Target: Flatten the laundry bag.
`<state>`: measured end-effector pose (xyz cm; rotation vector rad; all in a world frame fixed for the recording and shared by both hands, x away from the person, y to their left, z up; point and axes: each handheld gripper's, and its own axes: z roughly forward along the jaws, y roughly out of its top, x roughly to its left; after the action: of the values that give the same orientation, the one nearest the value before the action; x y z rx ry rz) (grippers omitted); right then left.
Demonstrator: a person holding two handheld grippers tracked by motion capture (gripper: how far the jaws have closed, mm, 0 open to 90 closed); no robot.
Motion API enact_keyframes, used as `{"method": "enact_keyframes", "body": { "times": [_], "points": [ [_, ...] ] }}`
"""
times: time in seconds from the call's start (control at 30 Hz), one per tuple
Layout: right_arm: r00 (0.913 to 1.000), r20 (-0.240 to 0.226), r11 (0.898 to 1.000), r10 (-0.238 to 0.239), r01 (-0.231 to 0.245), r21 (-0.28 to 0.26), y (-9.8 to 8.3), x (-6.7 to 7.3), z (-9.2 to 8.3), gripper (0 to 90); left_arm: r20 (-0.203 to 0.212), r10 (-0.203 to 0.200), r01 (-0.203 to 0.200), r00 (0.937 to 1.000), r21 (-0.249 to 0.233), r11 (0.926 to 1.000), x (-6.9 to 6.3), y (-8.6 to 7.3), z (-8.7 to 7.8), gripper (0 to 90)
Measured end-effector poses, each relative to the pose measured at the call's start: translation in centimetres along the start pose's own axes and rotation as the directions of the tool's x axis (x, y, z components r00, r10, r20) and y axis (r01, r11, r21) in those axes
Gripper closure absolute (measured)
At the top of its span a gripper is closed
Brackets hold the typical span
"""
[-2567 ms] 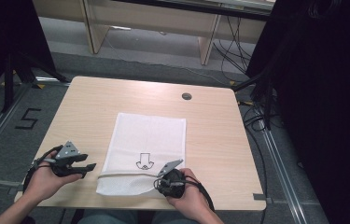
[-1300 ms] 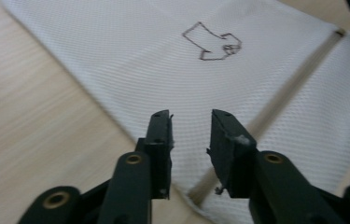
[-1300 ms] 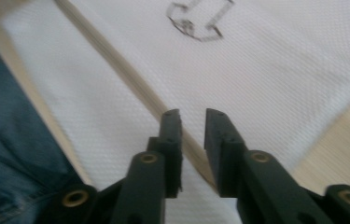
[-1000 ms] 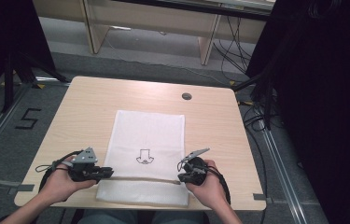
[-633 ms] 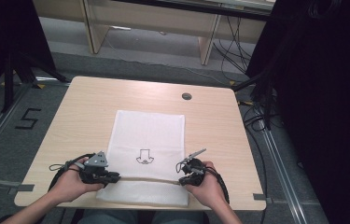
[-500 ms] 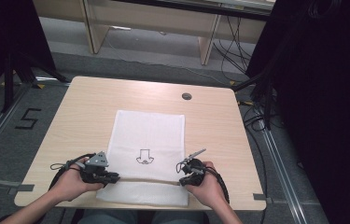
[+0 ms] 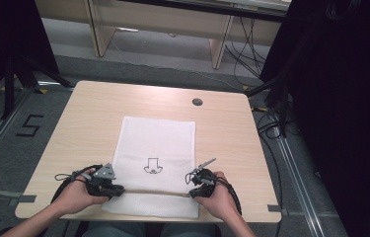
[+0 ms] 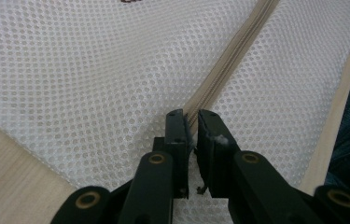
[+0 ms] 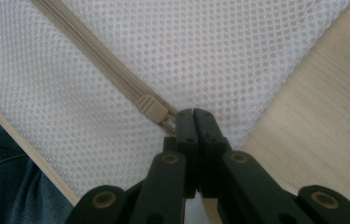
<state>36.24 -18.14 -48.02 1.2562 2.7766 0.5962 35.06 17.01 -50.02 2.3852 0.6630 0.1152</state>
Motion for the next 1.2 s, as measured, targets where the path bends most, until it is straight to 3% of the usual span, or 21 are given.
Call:
{"method": "enact_keyframes", "body": {
  "times": [0.03,0.07,0.1,0.17,0.2,0.23,0.33,0.4,0.5,0.53,0.6,0.67,0.7,0.73,0.83,0.87,0.93,1.0,1.1,1.17,1.2],
  "points": [
    [0.9999,0.003,1.0,0.014,-0.014,0.009,0.0,0.1,0.0,90.0,-0.004,-0.053,0.053,0.9986,-0.042,0.9977,-0.3,-0.1,0.3,81.9],
    [1.0,0.002,1.0,-0.002,0.002,0.0,0.0,0.1,0.0,90.0,-0.003,-0.038,0.038,0.9993,-0.02,0.9991,-0.1,-0.1,0.2,82.0],
    [1.0,0.001,1.0,-0.004,0.004,-0.001,0.0,0.1,0.0,90.0,-0.005,0.022,-0.022,0.9998,0.019,0.9996,0.2,0.0,-0.1,82.1],
    [1.0,0.0,1.0,0.003,-0.003,0.004,0.0,0.3,0.0,90.0,-0.005,-0.019,0.019,0.9998,0.0,0.9998,0.1,-0.1,0.0,82.4],
    [1.0,-0.002,1.0,0.003,-0.003,0.003,0.1,0.3,0.1,90.0,-0.008,-0.067,0.067,0.9977,-0.041,0.9969,-0.3,-0.1,0.3,82.6],
    [1.0,-0.003,1.0,0.004,-0.004,0.008,0.1,0.3,0.1,90.0,-0.01,0.002,-0.002,1.0,0.021,0.9998,0.2,-0.1,-0.1,82.7],
    [1.0,-0.003,1.0,-0.001,0.001,0.0,0.1,0.4,0.1,90.0,-0.018,0.017,-0.017,0.9997,0.026,0.9995,0.3,-0.1,-0.2,83.1],
    [1.0,-0.007,1.0,-0.001,0.001,-0.002,0.1,0.5,0.1,90.0,-0.023,-0.004,0.004,0.9997,0.025,0.9997,0.2,-0.2,-0.2,83.2],
    [0.9999,-0.01,1.0,-0.012,0.012,-0.006,0.2,0.6,0.2,90.0,-0.029,0.007,-0.006,0.9995,0.025,0.9997,0.4,-0.2,-0.3,83.6],
    [0.9998,-0.01,1.0,0.018,-0.018,0.007,0.2,0.8,0.2,90.0,-0.034,-0.044,0.043,0.9985,-0.007,0.999,0.1,-0.2,-0.1,83.7],
    [0.9998,-0.012,1.0,-0.013,0.013,-0.008,0.3,0.7,0.3,90.0,-0.038,0.008,-0.007,0.9993,0.03,0.9995,0.5,-0.2,-0.4,83.7],
    [0.9998,-0.011,1.0,-0.018,0.018,-0.012,0.4,0.7,0.4,90.0,-0.042,0.003,-0.002,0.9991,0.029,0.9996,0.5,-0.3,-0.4,83.7],
    [0.9998,-0.013,1.0,-0.012,0.012,-0.01,0.5,0.7,0.4,90.0,-0.039,-0.017,0.018,0.9991,0.029,0.9994,0.5,-0.3,-0.4,83.7],
    [0.9998,-0.009,1.0,0.015,-0.015,0.005,0.5,0.9,0.3,90.0,-0.047,-0.069,0.068,0.9966,-0.017,0.9975,0.2,-0.3,-0.1,83.7],
    [0.9998,-0.015,1.0,-0.015,0.015,-0.013,0.8,0.7,0.5,90.0,-0.047,-0.01,0.012,0.9989,0.035,0.9993,0.6,-0.4,-0.5,83.7],
    [0.9998,-0.015,1.0,-0.009,0.009,-0.014,0.8,0.7,0.6,90.0,-0.056,-0.066,0.066,0.9963,-0.013,0.9978,0.3,-0.4,-0.2,83.7],
    [0.9996,-0.025,1.0,-0.012,0.012,-0.023,0.9,0.6,0.6,90.0,-0.051,-0.074,0.073,0.996,-0.014,0.9972,0.3,-0.4,-0.2,83.7],
    [0.9996,-0.026,1.0,-0.013,0.012,-0.028,1.0,0.5,0.7,90.0,-0.057,-0.051,0.051,0.9971,-0.001,0.9987,0.5,-0.5,-0.4,83.7],
    [0.9995,-0.028,0.999,-0.015,0.014,-0.036,1.0,0.5,0.8,90.0,-0.065,-0.069,0.069,0.9955,-0.004,0.9976,0.5,-0.5,-0.4,83.6],
    [0.9994,-0.027,0.999,-0.019,0.018,-0.036,1.1,0.5,0.8,90.0,-0.058,-0.01,0.012,0.9982,0.039,0.9992,0.8,-0.5,-0.7,83.6],
    [0.9995,-0.025,0.999,-0.021,0.02,-0.037,1.1,0.6,0.8,90.0,-0.06,-0.012,0.014,0.9981,0.037,0.9992,0.8,-0.5,-0.7,83.6]
  ]
}}
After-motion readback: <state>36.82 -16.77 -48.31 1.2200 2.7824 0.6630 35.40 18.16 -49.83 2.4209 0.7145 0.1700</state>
